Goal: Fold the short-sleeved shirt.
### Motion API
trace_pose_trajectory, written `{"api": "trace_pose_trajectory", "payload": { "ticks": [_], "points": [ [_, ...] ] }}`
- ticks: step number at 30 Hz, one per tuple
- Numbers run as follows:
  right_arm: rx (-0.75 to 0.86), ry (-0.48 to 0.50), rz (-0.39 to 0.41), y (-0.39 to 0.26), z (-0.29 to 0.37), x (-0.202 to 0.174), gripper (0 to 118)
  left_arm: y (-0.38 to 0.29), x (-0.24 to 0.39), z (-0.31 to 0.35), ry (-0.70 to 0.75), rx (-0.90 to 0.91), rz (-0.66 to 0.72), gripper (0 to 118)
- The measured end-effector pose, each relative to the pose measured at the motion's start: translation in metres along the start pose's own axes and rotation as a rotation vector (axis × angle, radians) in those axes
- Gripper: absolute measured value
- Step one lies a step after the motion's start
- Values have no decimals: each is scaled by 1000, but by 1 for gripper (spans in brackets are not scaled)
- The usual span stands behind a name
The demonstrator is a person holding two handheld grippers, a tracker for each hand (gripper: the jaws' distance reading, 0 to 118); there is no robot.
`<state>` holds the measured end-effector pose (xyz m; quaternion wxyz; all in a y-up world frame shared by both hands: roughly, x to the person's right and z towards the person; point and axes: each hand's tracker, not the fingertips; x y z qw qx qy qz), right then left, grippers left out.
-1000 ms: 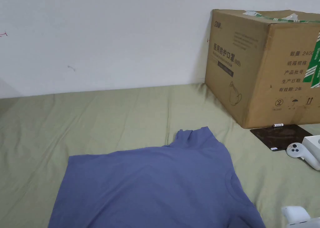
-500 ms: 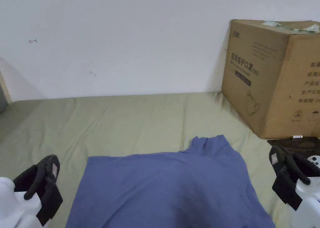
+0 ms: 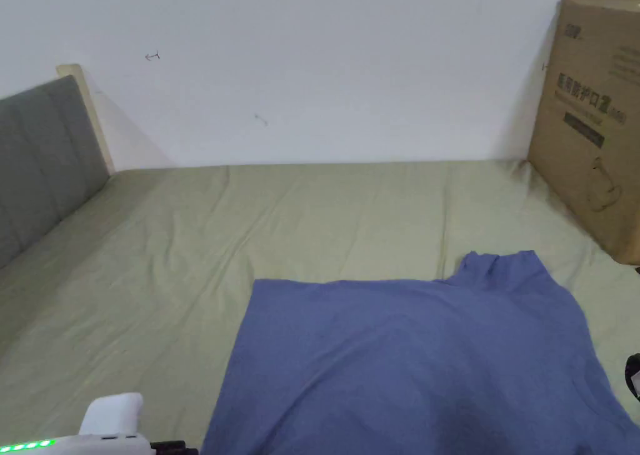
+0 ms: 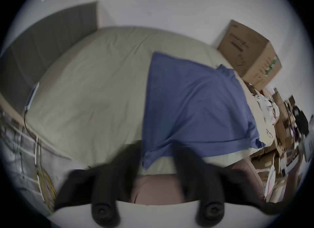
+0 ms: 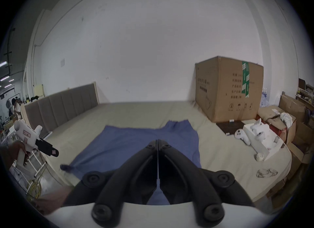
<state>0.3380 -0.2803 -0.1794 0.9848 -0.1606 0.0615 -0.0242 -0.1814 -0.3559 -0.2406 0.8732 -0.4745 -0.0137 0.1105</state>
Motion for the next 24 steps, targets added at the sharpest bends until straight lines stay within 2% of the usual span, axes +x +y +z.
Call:
{"api": "trace_pose_trajectory", "payload": {
  "ticks": [1, 2, 3, 5, 8, 9, 10, 11, 13, 14, 15, 16, 20, 21, 22, 24],
  "points": [
    [-25, -3, -9, -3, -1, 0, 0, -5, -6, -10, 13, -24, 25, 118],
    [-49, -2, -24, -7, -3, 1, 0, -10, -12, -23, 22, -39, 47, 113],
    [-65, 6, -43, -9, -5, 1, 0, -15, -15, -25, -13, 22, 66, 112],
    [-89, 16, -70, -12, -8, 2, 0, -14, -11, -39, 3, -34, 91, 112],
    [-116, 20, -92, -14, -12, 3, 0, -17, -8, -70, 62, -103, 1, 112],
    [-123, 21, -102, -14, -13, 4, 0, -19, -4, -81, 75, -138, -61, 104],
    [-128, 22, -111, -14, -13, 5, 0, -22, 1, -91, 92, -169, -116, 85],
    [-133, 20, -117, -15, -14, 6, 0, -29, 9, -101, 159, -186, -181, 75],
    [-143, 10, -121, -16, -14, 10, 0, -36, 28, -92, 201, -96, -266, 72],
    [-147, 1, -119, -17, -14, 13, 0, -35, 34, -87, 201, -92, -285, 62],
    [-151, -6, -116, -19, -13, 16, 0, -36, 40, -81, 178, -62, -297, 23],
    [-154, -13, -113, -21, -13, 20, 0, -40, 36, -68, 134, -19, -288, 3],
    [-229, -32, -117, -40, -15, 48, 0, -35, 44, -45, 87, 65, -252, 3],
    [-270, -23, -121, -48, -19, 58, 5, -31, 43, -40, 76, 81, -239, 3],
    [-313, -20, -122, -54, -23, 67, 24, -28, 42, -35, 60, 89, -227, 3],
    [-454, -55, -142, -71, -37, 87, 117, -21, 40, -26, 22, 114, -193, 3]
  ]
}}
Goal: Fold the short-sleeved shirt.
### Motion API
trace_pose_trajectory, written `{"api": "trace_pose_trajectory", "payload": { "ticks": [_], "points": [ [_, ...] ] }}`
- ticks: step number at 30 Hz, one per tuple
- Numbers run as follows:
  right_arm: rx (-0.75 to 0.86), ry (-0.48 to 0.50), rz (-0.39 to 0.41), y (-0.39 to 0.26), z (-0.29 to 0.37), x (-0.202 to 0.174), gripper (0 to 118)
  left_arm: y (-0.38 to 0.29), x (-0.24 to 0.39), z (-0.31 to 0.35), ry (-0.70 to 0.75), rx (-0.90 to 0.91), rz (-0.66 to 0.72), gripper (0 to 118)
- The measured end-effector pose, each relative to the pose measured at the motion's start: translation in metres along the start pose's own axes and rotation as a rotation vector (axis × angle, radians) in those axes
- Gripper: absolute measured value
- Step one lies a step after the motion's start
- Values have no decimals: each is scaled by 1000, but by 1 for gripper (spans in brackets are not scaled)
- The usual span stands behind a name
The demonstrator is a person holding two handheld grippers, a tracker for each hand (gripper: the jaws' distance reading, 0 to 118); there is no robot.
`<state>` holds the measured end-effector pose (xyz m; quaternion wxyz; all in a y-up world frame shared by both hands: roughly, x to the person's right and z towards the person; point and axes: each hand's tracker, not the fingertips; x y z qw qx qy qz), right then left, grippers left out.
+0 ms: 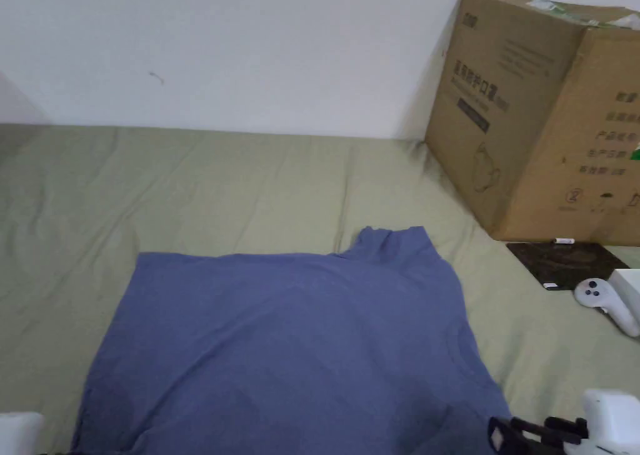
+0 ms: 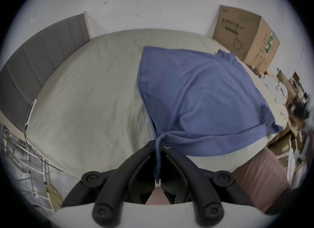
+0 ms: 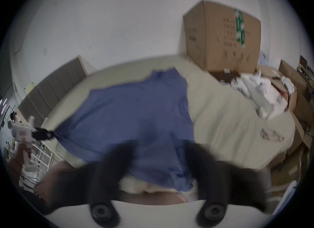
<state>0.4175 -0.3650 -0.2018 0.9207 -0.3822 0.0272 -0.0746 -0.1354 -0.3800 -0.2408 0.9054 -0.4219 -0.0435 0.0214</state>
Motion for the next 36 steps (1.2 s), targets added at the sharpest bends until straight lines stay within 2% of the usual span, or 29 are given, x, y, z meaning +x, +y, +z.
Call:
{"api": "trace_pose_trajectory", "payload": {
  "ticks": [1, 4, 6, 7, 8, 9, 10, 11, 12, 14, 15, 16, 17, 18, 23, 27, 30, 36],
  "points": [
    [-92, -40, -14, -3, -12, 9, 116, 2, -2, 4, -6, 9, 9, 3],
    [-174, -46, -66, -15, -41, 34, 116, 6, -4, 11, -5, 24, 13, 3],
    [-296, -129, -72, -26, -62, 46, 115, 6, -4, 10, 1, 22, 15, 3],
    [-332, -154, -56, -28, -73, 49, 109, 5, -3, 8, 0, 14, 21, 3],
    [-377, -174, -25, -31, -82, 51, 96, 4, -2, 6, 6, 6, 18, 3],
    [-400, -173, -1, -30, -84, 47, 89, 3, -2, 3, 13, -9, 17, 3],
    [-422, -129, 14, -30, -85, 44, 89, 2, -2, 0, 20, -24, 17, 3],
    [-394, -170, 61, -27, -81, 38, 88, 1, -3, -3, 24, -39, 22, 3],
    [-380, -157, 91, -23, -76, 33, 84, -1, -2, -3, 36, -50, 20, 3],
    [-364, -113, 135, -19, -64, 24, 50, -3, -3, -5, 39, -60, 19, 3],
    [-342, -135, 161, -19, -59, 23, 25, -3, -3, -5, 35, -63, 25, 3],
    [-336, -97, 152, -18, -54, 26, 6, -4, -3, -3, 32, -64, 27, 3],
    [-329, -45, 112, -16, -50, 27, 6, -4, -4, -2, 28, -63, 27, 3],
    [-329, -55, 102, -14, -46, 29, 6, -3, -4, 0, 28, -61, 24, 3],
    [-337, -34, 111, -10, -16, 34, 6, -4, -5, 21, -5, -59, 10, 3],
    [-390, -44, 125, -15, 6, 33, 6, -16, -1, 38, -6, -118, -83, 3],
    [-467, -29, 68, -15, 19, 34, 6, -20, -6, 44, -23, -185, -63, 3],
    [-443, 2, 38, 56, 21, 32, 6, 36, -17, 35, -43, -182, -32, 3]
  ]
}}
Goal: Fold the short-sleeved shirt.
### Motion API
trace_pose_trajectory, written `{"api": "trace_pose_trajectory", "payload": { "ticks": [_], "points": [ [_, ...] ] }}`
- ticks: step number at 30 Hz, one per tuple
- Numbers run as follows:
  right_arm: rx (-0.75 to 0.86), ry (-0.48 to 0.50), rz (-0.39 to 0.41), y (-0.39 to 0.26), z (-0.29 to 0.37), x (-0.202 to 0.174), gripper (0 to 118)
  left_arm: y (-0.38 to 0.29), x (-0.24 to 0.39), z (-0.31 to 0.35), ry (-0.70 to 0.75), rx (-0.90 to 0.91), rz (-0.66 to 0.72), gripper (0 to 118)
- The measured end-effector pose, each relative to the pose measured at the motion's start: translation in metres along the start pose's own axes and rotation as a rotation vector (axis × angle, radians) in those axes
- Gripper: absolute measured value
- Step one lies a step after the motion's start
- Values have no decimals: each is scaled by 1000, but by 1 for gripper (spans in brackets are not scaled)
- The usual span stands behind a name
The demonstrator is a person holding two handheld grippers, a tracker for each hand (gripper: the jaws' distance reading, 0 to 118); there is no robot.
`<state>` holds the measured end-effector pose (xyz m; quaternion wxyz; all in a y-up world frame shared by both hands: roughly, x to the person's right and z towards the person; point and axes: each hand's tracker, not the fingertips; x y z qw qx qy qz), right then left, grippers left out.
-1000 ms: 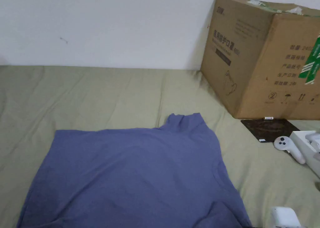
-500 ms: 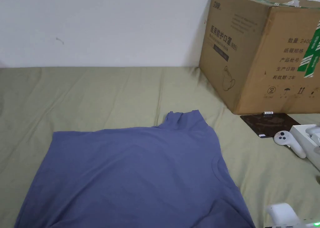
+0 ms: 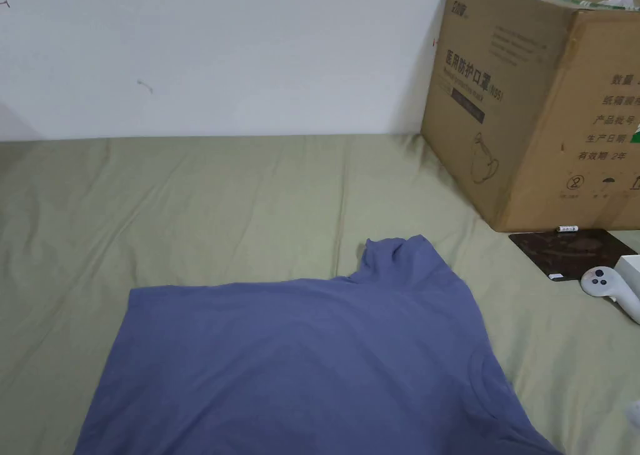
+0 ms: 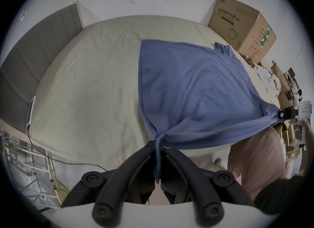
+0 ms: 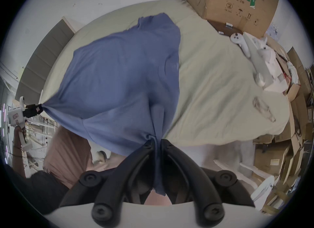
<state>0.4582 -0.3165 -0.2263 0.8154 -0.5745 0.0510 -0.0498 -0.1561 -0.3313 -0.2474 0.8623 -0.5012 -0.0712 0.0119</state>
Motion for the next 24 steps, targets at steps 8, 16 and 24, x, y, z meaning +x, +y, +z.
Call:
{"api": "trace_pose_trajectory", "payload": {
  "ticks": [8, 16, 24],
  "points": [
    [-25, 4, -102, 155, -76, 20, 6, 133, -2, -103, 15, -72, -1, 3],
    [188, -95, -283, 171, -127, 18, 118, 146, -6, -127, -13, -2, 48, 114],
    [593, 40, -172, 96, -27, -30, 114, 101, 31, -36, -112, 422, 34, 98]
  ]
}}
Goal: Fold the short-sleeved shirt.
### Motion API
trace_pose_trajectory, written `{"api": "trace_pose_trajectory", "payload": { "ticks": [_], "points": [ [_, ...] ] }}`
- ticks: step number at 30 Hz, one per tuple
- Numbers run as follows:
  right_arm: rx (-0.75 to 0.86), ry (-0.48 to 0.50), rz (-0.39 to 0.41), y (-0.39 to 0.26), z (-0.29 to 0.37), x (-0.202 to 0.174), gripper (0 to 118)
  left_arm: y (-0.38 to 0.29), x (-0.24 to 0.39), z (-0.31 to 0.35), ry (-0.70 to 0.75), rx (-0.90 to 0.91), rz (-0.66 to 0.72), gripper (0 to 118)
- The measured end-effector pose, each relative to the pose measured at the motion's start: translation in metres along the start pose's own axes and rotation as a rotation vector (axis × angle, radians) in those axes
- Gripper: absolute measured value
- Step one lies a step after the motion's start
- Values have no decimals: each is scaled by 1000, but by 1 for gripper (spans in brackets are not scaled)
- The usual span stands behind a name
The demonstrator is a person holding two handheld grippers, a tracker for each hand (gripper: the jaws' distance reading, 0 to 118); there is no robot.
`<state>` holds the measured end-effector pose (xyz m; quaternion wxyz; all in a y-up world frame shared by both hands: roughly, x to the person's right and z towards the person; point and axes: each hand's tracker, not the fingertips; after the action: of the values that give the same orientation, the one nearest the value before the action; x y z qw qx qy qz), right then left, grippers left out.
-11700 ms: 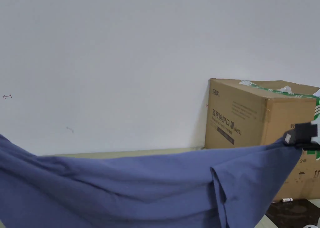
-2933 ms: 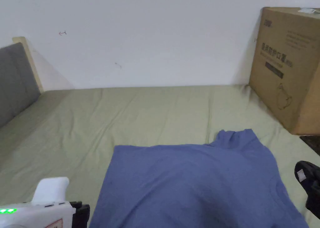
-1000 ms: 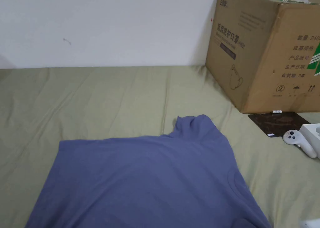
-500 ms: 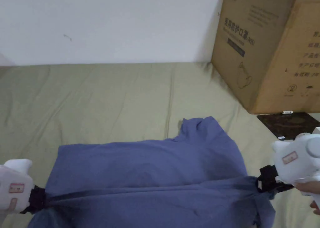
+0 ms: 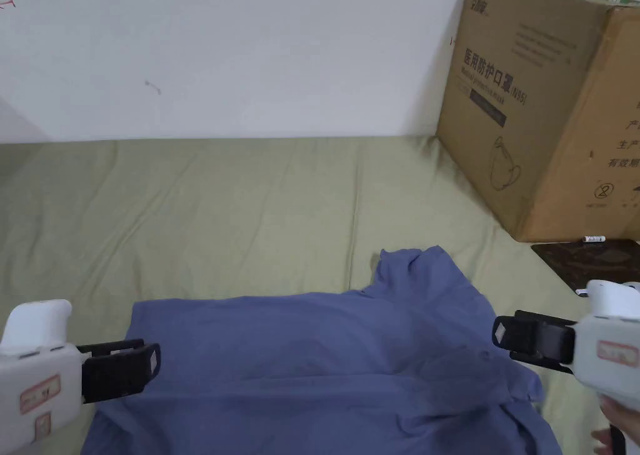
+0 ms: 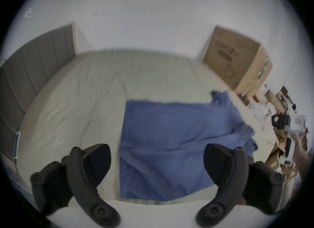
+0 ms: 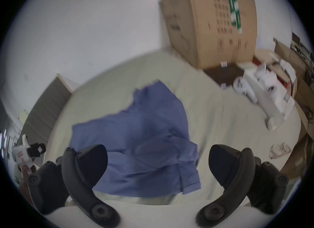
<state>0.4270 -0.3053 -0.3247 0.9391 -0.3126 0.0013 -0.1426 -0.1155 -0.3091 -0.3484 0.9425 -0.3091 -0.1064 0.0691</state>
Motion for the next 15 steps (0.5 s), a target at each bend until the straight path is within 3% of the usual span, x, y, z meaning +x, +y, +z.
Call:
{"api": "trace_pose_trajectory", "payload": {
  "ticks": [1, 2, 3, 4, 5, 7, 10, 13, 15],
  "points": [
    [92, 29, 30, -10, 27, -13, 108, -7, 9, 20, -7, 109, -7, 78],
    [184, 58, 56, -17, 47, -22, 93, -16, 19, 40, -20, 216, -22, 49],
    [281, 107, 77, -27, 66, -29, 52, -23, 31, 57, -11, 298, -52, 9],
    [365, 130, 93, -36, 82, -36, 17, -29, 40, 71, 28, 349, -82, 0],
    [420, 123, 109, -43, 92, -39, 3, -36, 53, 85, 81, 405, -115, 0],
    [483, 101, 74, -54, 112, -50, 3, -45, 64, 109, 85, 483, -118, 0],
    [413, 213, -24, -54, 118, -58, 3, -41, 58, 123, 57, 457, -79, 0],
    [368, 177, 73, -52, 119, -64, 3, -25, 36, 111, 161, 257, -25, 0],
    [383, 176, 115, -55, 124, -65, 3, -22, 7, 82, 206, -1, 7, 0]
  ]
}}
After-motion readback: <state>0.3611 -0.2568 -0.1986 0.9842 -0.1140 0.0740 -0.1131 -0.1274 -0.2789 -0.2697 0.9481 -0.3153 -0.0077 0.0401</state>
